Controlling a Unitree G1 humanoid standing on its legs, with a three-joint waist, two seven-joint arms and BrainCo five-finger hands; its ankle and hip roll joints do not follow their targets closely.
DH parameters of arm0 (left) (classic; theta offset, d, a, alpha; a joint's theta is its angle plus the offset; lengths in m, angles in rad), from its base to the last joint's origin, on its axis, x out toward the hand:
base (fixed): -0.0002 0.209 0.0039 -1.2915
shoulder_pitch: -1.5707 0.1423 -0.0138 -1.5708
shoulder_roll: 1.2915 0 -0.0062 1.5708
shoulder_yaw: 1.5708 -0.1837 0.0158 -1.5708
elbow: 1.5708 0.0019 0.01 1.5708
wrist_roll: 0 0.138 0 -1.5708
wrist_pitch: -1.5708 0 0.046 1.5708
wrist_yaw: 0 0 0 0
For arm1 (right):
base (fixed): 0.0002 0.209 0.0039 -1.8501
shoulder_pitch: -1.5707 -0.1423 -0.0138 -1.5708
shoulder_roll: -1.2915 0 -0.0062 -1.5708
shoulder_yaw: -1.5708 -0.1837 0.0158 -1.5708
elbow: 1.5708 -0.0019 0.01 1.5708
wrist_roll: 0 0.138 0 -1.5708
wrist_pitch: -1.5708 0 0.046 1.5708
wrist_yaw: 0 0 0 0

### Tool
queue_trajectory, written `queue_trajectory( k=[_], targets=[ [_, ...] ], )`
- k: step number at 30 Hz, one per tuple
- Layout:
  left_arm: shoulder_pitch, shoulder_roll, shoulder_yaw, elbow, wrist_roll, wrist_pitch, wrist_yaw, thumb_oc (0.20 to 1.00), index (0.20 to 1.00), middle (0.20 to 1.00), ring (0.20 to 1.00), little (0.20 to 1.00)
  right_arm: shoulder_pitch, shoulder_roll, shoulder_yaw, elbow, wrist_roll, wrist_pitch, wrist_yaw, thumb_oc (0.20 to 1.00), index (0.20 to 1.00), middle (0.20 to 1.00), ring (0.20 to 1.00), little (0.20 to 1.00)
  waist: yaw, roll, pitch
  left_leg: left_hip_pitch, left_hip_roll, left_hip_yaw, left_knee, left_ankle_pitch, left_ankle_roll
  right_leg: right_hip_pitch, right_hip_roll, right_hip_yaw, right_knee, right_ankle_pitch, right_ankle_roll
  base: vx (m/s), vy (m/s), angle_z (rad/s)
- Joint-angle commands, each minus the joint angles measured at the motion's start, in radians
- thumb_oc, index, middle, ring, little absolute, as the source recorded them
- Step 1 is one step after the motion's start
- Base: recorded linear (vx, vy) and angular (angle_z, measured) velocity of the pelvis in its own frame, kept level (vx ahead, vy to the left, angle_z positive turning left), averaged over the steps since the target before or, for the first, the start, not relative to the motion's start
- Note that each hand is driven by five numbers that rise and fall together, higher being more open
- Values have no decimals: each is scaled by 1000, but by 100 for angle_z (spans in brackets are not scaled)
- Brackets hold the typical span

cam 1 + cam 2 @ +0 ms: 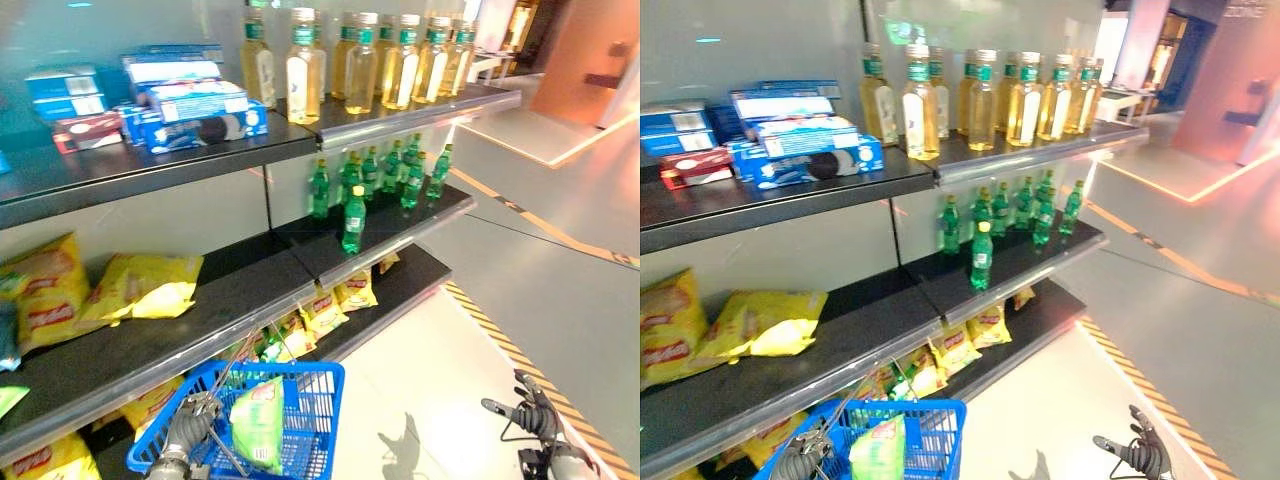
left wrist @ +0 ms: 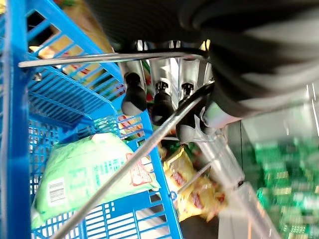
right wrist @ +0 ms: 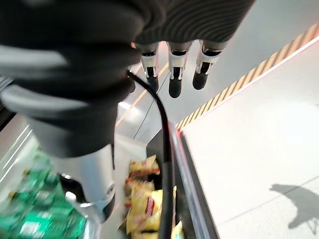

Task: Pick up the snacks into the basket

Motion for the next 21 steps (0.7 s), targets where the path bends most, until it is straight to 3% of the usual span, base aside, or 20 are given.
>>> queue_trajectory(
  k=[1, 4, 7, 8, 9, 10, 11, 12, 13, 15, 17, 19, 21],
  targets=[
    [-44, 55, 97, -116, 6, -115, 45, 200, 200, 200, 200, 200, -74, -27, 1, -29, 0, -56, -24, 1000, 1000, 1000, 1000, 1000, 34, -40, -31, 15, -48, 66, 20, -41, 5, 81, 0, 45, -34, 1, 136, 242, 160, -65],
    [-43, 67, 98, -128, 4, -114, 48, 200, 200, 200, 200, 200, -83, -11, -9, -24, -4, -54, -31, 1000, 1000, 1000, 1000, 1000, 27, -44, -44, 70, -36, 74, -20, -51, 26, 35, -14, 24, 107, 8, 176, 138, 76, -39],
    [-42, 89, 103, -144, 32, -103, 56, 200, 200, 200, 200, 200, -99, 2, 5, -46, -35, -45, -25, 1000, 1000, 1000, 1000, 1000, 17, -51, -17, 133, -30, 81, -38, -76, 57, -120, -44, -37, 402, 177, 303, 72, 77, -21],
    [-48, 92, 100, -145, 35, -100, 58, 200, 200, 200, 200, 200, -105, 5, 4, -64, -42, -44, -27, 1000, 1000, 1000, 1000, 1000, 11, -39, -1, 150, -19, 78, -45, -76, 65, -157, -42, -60, 493, 186, 306, 143, 175, -17],
    [-56, 97, 93, -139, 44, -99, 57, 200, 200, 200, 200, 200, -110, 9, -1, -66, -50, -48, -32, 1000, 1000, 1000, 1000, 1000, 5, -23, 6, 178, -9, 55, -63, -80, 66, -208, -58, -96, 536, 148, 259, 117, 128, -2],
    [-57, 96, 92, -138, 44, -99, 57, 200, 200, 200, 200, 200, -110, 9, -1, -66, -51, -48, -33, 1000, 1000, 1000, 1000, 1000, 2, -24, 7, 180, -11, 51, -64, -80, 66, -207, -61, -98, 539, 145, 258, 259, 100, 20],
    [-61, 95, 91, -136, 37, -100, 63, 200, 200, 200, 200, 200, -115, 8, -6, -68, -56, -46, -48, 1000, 1000, 1000, 1000, 1000, -1, -16, 2, 209, -14, 44, -87, -87, 61, -219, -133, -123, 437, 109, 227, 168, 23, 15],
    [-61, 94, 91, -136, 37, -100, 63, 200, 200, 200, 200, 200, -115, 8, -6, -68, -56, -46, -48, 1000, 1000, 1000, 1000, 1000, -4, -16, 4, 213, -14, 40, -89, -88, 61, -214, -134, -126, 435, 107, 227, 345, -33, 18],
    [-81, 97, 82, -133, 21, -102, 59, 200, 200, 200, 200, 200, -118, -3, -11, -66, -46, -44, -50, 1000, 1000, 1000, 1000, 1000, -11, -10, 4, 220, -21, 10, -83, -107, 43, -237, -176, -86, 273, 81, 212, 197, -59, 7],
    [-87, 98, 75, -130, 16, -102, 57, 200, 200, 200, 200, 200, -116, -13, -13, -70, -48, -42, -53, 1000, 1000, 1000, 1000, 1000, -20, -10, 8, 230, -28, -8, -75, -123, 37, -223, -182, -59, 195, 92, 215, 235, -70, 18],
    [-104, 113, 70, -131, 8, -105, 49, 200, 200, 200, 200, 200, -105, -33, -31, -86, -44, -40, -59, 1000, 1000, 1000, 1000, 1000, -42, -18, 13, 244, -47, -61, -61, -159, 22, -237, -189, 100, 44, 136, 238, 285, -128, 53],
    [-107, 115, 71, -131, 7, -106, 55, 200, 200, 200, 200, 200, -109, -44, -39, -93, -47, -41, -67, 1000, 1000, 1000, 1000, 1000, -40, -30, 19, 262, -49, -91, -53, -188, 15, -258, -197, 120, 5, 169, 254, 278, -209, 74],
    [-103, 114, 73, -141, 7, -110, 54, 200, 200, 200, 200, 200, -99, -47, -49, -103, -50, -42, -64, 1000, 1000, 1000, 1000, 1000, -36, -50, 10, 264, -52, -117, -42, -207, 6, -225, -223, 63, -20, 181, 255, 236, -268, 78]
  ],
)
